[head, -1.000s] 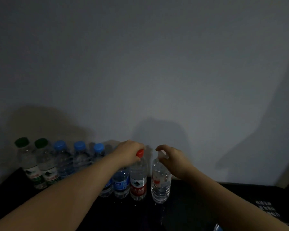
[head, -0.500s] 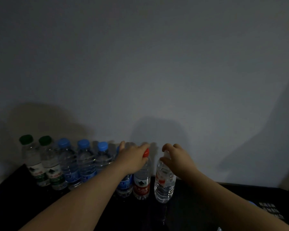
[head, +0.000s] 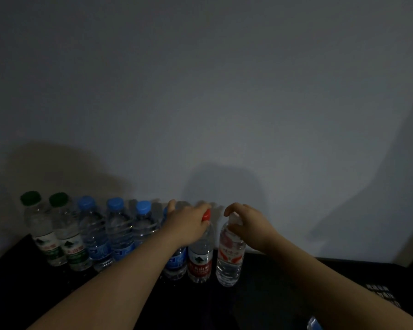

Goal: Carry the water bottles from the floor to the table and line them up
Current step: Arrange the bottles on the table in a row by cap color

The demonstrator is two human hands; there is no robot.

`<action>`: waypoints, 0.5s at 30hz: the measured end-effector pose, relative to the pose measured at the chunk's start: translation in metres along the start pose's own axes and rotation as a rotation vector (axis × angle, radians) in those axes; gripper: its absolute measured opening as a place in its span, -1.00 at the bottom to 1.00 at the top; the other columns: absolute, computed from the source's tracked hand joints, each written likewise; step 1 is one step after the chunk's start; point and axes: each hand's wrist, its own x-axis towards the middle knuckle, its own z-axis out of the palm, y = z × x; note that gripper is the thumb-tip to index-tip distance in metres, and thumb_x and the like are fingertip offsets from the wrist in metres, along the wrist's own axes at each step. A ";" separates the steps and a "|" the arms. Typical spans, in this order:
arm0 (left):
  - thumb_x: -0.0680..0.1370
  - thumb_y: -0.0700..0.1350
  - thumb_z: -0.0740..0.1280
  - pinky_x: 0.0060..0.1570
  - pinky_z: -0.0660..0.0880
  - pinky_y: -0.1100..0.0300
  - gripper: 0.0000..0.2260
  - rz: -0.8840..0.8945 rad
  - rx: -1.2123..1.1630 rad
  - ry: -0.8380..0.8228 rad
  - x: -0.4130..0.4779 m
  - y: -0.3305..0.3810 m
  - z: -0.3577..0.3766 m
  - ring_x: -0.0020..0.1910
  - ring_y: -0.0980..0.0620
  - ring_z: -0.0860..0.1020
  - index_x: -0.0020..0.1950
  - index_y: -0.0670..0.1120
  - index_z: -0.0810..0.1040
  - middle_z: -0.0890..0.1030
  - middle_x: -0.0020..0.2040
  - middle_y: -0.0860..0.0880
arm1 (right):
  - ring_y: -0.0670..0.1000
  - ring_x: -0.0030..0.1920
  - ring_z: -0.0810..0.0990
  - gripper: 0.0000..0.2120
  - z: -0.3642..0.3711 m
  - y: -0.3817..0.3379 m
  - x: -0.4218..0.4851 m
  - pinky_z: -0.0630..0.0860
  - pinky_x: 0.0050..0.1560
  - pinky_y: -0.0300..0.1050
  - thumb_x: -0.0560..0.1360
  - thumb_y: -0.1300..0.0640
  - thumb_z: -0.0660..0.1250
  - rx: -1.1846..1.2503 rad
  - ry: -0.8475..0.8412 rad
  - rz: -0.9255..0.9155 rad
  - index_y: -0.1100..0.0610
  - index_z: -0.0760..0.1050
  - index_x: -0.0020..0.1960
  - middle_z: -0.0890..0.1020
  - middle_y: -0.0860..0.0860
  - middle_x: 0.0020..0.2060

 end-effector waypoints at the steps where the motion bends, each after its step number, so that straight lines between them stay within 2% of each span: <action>1: 0.59 0.07 0.11 0.42 -0.14 -0.13 -0.61 0.002 0.001 0.001 0.000 0.000 0.000 0.31 -0.09 0.41 0.41 0.13 0.17 0.51 0.29 -0.04 | 0.12 0.09 0.49 -0.71 0.001 0.000 0.000 0.35 -0.05 -0.23 0.48 0.21 0.29 0.000 0.006 -0.010 0.11 0.44 0.20 0.52 0.13 0.10; 3: 0.59 0.06 0.10 0.41 -0.10 -0.11 -0.61 0.007 0.004 0.003 0.001 -0.001 -0.001 0.31 -0.07 0.41 0.42 0.14 0.17 0.49 0.30 -0.02 | 0.10 0.09 0.49 -0.72 0.002 -0.003 0.000 0.31 -0.08 -0.27 0.49 0.20 0.29 -0.001 0.005 -0.034 0.10 0.44 0.20 0.52 0.12 0.10; 8: 0.60 0.03 0.10 0.39 -0.07 -0.10 -0.63 0.008 -0.007 0.008 0.001 -0.001 0.001 0.26 -0.06 0.45 0.41 0.13 0.17 0.53 0.25 -0.02 | 0.13 0.12 0.48 -0.72 0.001 -0.007 0.002 0.45 0.11 -0.05 0.49 0.22 0.29 0.052 -0.016 -0.032 0.12 0.42 0.19 0.51 0.14 0.13; 15: 0.60 0.04 0.10 0.39 -0.04 -0.08 -0.63 0.004 -0.005 0.000 0.001 -0.001 0.001 0.25 -0.06 0.45 0.40 0.14 0.17 0.52 0.27 0.00 | 0.13 0.16 0.47 -0.72 0.003 -0.006 0.003 0.46 0.18 0.03 0.49 0.24 0.28 0.107 -0.019 -0.010 0.12 0.42 0.19 0.49 0.12 0.17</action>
